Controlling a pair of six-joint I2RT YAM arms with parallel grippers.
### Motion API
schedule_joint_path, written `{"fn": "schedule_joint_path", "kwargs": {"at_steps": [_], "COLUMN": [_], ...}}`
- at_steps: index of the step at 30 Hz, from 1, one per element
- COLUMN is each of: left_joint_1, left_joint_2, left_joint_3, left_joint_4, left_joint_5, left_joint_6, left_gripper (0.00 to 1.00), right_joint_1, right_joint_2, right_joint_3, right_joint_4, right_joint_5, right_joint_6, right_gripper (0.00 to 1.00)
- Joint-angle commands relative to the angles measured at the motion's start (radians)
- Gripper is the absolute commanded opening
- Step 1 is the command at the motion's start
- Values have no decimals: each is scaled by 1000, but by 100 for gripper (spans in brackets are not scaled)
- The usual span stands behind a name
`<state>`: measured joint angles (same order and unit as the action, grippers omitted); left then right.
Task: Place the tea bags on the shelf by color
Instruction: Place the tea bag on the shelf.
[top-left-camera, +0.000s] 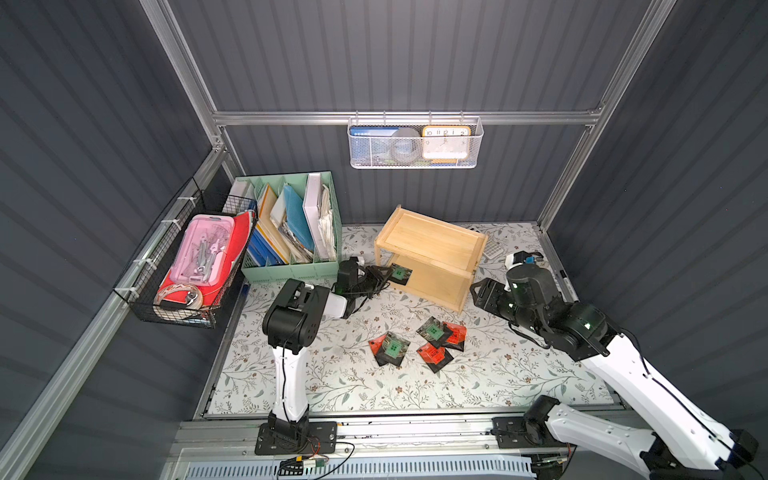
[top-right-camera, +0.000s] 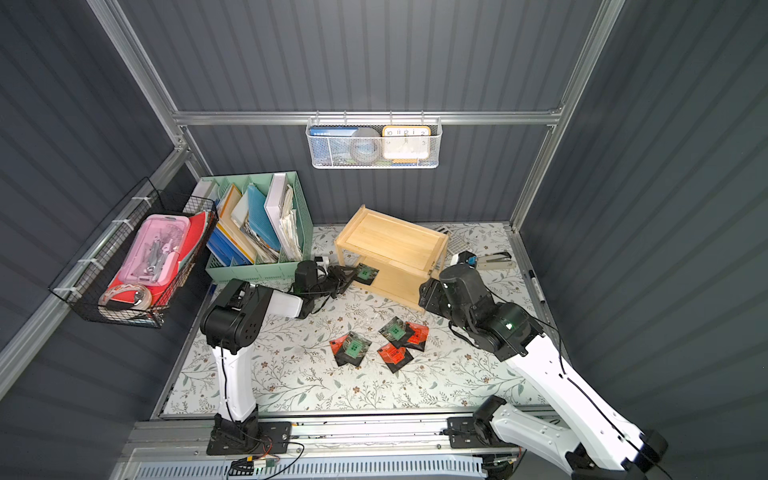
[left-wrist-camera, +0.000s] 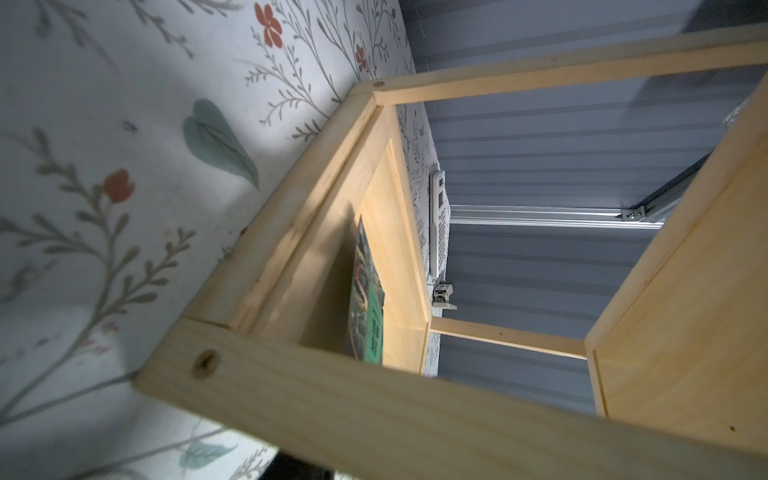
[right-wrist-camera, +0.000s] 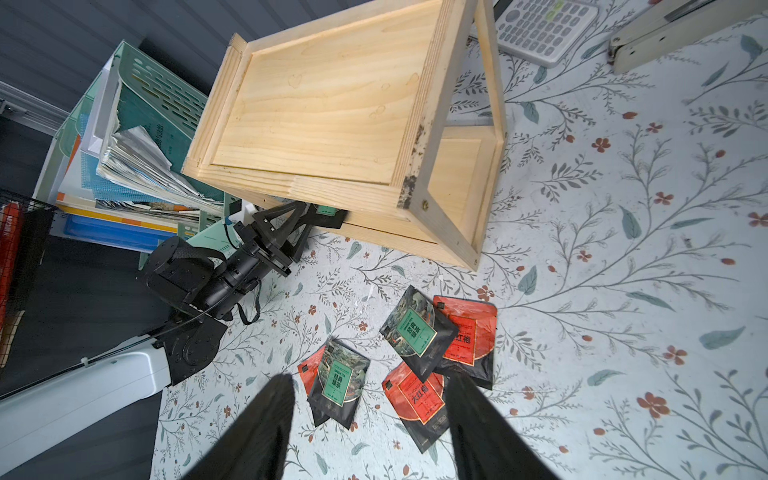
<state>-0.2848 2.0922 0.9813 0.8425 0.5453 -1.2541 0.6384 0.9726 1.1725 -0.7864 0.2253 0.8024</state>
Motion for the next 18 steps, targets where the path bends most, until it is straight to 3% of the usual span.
{"fn": "schedule_joint_path", "kwargs": {"at_steps": [1,18], "left_joint_1": [-5,-3], "left_joint_2": [-6,-63], "left_joint_3": [22,31], "left_joint_4": [-15,-69], "left_joint_5": [6,-11], "left_joint_6": [-2,27], "left_gripper": [43,49], "right_joint_1": [-3,-3], "right_joint_2": [-11,-16], "right_joint_3": [15,6], "right_joint_4": [-13,-7], "right_joint_5": [1,-7], "right_joint_6": [-4,3], "right_gripper": [63,64]}}
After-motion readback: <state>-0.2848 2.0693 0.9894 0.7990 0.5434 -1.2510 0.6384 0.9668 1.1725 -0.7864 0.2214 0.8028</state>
